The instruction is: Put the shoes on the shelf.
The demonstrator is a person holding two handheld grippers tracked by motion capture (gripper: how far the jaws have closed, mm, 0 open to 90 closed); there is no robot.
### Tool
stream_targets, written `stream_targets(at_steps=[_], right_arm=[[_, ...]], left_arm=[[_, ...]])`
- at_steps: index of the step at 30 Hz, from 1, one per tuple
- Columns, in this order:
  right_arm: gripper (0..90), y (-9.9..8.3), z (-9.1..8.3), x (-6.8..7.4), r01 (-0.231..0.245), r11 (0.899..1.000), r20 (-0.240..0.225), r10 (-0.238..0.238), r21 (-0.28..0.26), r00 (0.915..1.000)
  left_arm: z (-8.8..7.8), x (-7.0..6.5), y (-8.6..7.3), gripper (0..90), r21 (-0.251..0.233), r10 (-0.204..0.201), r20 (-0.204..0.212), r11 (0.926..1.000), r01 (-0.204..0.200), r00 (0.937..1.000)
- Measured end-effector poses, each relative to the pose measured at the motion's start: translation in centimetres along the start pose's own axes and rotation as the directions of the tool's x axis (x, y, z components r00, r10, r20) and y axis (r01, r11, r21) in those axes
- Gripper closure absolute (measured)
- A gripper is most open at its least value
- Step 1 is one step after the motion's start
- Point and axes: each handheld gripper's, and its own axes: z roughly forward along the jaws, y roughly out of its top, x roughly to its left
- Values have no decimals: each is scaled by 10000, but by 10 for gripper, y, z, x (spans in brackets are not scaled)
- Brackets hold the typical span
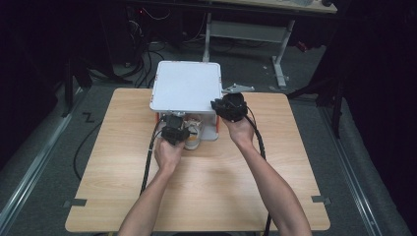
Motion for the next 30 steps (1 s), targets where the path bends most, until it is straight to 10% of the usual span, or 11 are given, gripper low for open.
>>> stream_targets(at_steps=[12,17,30], right_arm=[[781,0,0,0,240,9997,21,-240,17,9997],[779,0,0,0,281,9996,31,-281,30,9996],[778,1,1,0,253,9997,-1,-253,45,9997]], left_arm=[[-16,-4,2,389,-321,89,466,9995,-74,9989],[-46,-4,3,340,-818,276,697,9964,-218,9972],[-62,1,-39,200,574,194,657,9981,-232,9977]])
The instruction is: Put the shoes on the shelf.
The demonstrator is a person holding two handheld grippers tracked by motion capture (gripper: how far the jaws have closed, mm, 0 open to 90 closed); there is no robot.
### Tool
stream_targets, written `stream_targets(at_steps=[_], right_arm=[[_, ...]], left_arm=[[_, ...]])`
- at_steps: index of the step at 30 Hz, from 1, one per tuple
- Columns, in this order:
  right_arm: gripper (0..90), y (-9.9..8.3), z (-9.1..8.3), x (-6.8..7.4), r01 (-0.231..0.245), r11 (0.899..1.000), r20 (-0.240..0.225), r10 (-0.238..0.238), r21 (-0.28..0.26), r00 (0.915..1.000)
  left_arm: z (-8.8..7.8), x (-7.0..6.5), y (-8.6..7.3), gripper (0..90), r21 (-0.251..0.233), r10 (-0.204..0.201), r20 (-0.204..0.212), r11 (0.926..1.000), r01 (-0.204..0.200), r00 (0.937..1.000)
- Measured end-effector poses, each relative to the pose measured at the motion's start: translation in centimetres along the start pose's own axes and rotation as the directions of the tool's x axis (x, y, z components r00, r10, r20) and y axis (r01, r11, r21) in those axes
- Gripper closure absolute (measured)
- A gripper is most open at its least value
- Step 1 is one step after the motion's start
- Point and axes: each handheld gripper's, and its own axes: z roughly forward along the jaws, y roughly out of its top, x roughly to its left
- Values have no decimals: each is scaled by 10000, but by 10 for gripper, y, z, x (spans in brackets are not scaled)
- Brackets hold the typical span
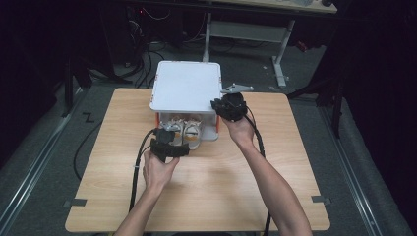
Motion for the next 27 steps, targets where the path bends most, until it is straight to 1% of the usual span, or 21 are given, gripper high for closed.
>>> stream_targets(at_steps=[1,2,4,5,7,9,10,12,15,16,20,23,27], right_arm=[[776,0,0,0,-3,10000,8,3,-2,10000],[774,0,0,0,2,10000,12,-2,-3,10000],[773,0,0,0,-3,10000,42,3,38,10000],[773,0,0,0,4,10000,46,-4,41,10000],[773,0,0,0,8,10000,43,-8,40,10000],[769,2,0,0,7,9999,47,-8,127,10000],[769,2,0,0,7,9999,47,-8,127,10000],[768,3,0,1,44,9998,99,-46,191,9999],[769,3,0,1,107,9998,147,-110,193,9998],[769,2,0,1,113,9998,153,-116,189,9998],[769,3,0,2,117,9997,178,-121,193,9998],[769,2,0,2,115,9998,180,-118,191,9998],[769,2,0,2,171,9997,213,-175,171,9996]], left_arm=[[4,0,-2,190,240,-90,50,9997,88,9999],[9,0,-4,173,577,-191,30,9982,189,9998],[15,-1,-6,168,757,-268,-124,9967,277,9996],[17,-2,-6,161,821,-301,-102,9962,308,9995],[18,-3,-6,160,809,-345,-98,9961,352,9994],[25,-5,-4,158,833,-498,-176,9952,511,9986],[25,-5,-4,159,833,-498,-176,9952,511,9986],[34,-6,-4,160,946,-669,-84,9932,674,9977],[39,-9,-3,173,903,-724,-194,9932,738,9972],[40,-9,-3,163,879,-746,-200,9932,760,9970],[42,-9,0,213,758,-925,-372,9926,951,9950],[45,-10,4,223,829,-852,-493,9926,891,9951],[49,-9,10,222,896,-826,-441,9922,863,9956]])
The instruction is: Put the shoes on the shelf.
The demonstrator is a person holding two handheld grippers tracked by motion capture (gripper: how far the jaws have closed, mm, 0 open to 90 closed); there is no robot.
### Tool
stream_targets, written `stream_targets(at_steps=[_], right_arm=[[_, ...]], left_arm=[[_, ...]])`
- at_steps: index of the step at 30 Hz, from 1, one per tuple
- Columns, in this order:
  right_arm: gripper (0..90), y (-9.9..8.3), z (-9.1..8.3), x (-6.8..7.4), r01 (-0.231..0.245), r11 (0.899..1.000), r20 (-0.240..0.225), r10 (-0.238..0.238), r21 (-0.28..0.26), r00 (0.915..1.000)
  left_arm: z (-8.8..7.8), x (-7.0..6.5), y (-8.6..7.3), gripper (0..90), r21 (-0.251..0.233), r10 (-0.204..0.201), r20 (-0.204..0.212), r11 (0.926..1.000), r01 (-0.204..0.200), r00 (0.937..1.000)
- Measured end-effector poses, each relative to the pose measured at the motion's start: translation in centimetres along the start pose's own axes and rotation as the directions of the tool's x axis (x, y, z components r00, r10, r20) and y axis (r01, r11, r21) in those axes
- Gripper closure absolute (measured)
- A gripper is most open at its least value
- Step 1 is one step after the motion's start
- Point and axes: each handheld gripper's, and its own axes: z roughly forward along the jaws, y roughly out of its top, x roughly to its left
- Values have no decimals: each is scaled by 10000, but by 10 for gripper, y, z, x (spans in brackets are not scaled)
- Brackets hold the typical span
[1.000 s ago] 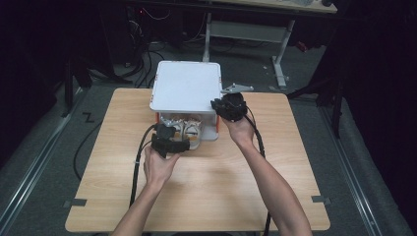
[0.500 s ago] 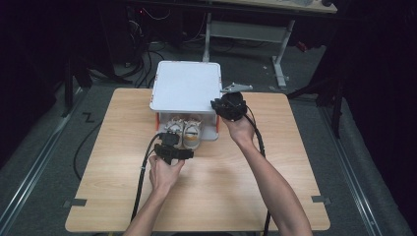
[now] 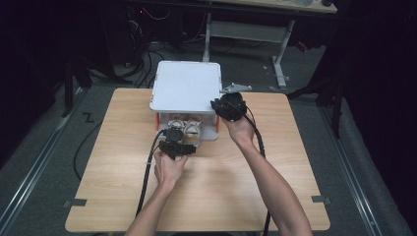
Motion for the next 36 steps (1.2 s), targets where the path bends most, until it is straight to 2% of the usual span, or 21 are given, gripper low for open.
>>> stream_targets(at_steps=[7,10,16,22,26,29,30,32,35,36], right_arm=[[769,0,0,0,-13,10000,-21,13,-14,10000],[768,-1,0,-1,-108,9999,-62,108,-19,9999],[768,-1,0,-1,-36,10000,-35,36,-31,10000],[768,-1,0,-1,-72,10000,-45,72,-50,10000],[769,-1,0,-1,-64,10000,-83,63,-74,9999],[770,-1,0,-1,-80,9999,-93,80,-80,9999],[769,-2,0,-1,-86,9999,-80,86,-90,9999],[769,-2,0,-1,-87,9999,-64,86,-126,9999],[769,-2,0,-1,-101,9999,-93,100,-124,9999],[769,-2,0,-2,-123,9998,-108,122,-127,9999]], left_arm=[[4,1,4,251,-244,-52,-41,9997,51,10000],[6,-3,11,287,-353,196,-349,9992,-208,9992],[13,-1,18,307,-553,60,-376,9984,-80,9993],[20,0,24,321,-740,81,-480,9972,-117,9988],[26,2,25,327,-1033,-232,-470,9945,182,9986],[30,3,26,330,-1235,-357,-490,9919,294,9982],[31,4,26,330,-1293,-307,-373,9913,256,9988],[32,3,27,332,-1418,-395,-475,9894,324,9981],[36,3,30,332,-1440,-569,-528,9884,488,9970],[36,4,32,331,-1401,-499,-480,9892,427,9976]])
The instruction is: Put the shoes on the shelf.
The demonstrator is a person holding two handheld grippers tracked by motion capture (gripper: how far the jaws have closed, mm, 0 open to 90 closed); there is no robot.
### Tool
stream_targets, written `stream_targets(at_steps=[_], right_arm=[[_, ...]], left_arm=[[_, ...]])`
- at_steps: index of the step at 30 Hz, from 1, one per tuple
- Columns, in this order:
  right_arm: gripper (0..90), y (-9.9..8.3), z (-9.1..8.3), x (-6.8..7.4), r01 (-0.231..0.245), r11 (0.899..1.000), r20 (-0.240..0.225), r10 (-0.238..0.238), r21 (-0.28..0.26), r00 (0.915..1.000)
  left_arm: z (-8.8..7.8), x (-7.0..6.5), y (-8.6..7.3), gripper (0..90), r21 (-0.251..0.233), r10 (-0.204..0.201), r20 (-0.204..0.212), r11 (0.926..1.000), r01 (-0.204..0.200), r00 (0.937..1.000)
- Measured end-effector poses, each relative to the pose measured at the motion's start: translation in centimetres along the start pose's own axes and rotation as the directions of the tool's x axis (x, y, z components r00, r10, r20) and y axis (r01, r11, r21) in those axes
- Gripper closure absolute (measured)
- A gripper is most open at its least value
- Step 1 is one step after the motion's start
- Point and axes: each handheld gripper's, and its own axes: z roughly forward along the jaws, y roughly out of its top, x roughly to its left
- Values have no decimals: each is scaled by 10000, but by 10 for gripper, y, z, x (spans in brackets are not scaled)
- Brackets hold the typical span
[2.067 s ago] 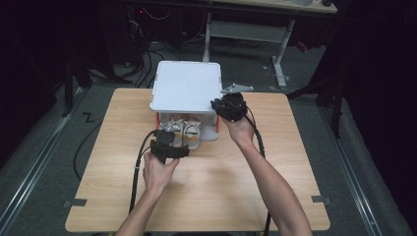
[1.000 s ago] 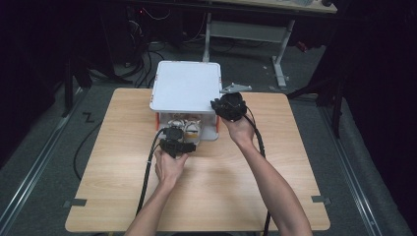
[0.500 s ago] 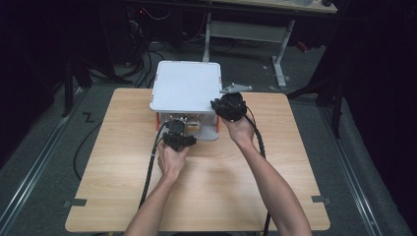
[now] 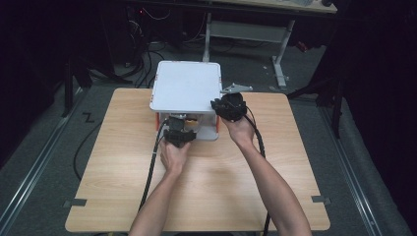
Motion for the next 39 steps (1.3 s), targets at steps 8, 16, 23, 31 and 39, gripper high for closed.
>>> stream_targets(at_steps=[8,16,23,31,39], right_arm=[[720,0,0,-1,-149,9999,49,149,-18,9999],[630,-3,-7,-9,-462,9988,-198,459,-154,9988],[596,-4,-28,-12,-465,9981,-299,453,-398,9985],[588,-16,-52,-17,-696,9973,-511,683,-235,9964],[566,-26,-75,-23,-939,9944,-624,907,-489,9939]], left_arm=[[-2,-1,-1,328,0,84,-55,10000,-84,9999],[-22,3,-8,295,-134,989,36,9950,-989,9951],[-43,11,-9,297,-695,1290,609,9897,-1247,9898],[-78,22,-11,312,-1620,1708,1041,9749,-1527,9798],[-101,32,-11,326,-1988,1440,1713,9740,-1090,9746]])
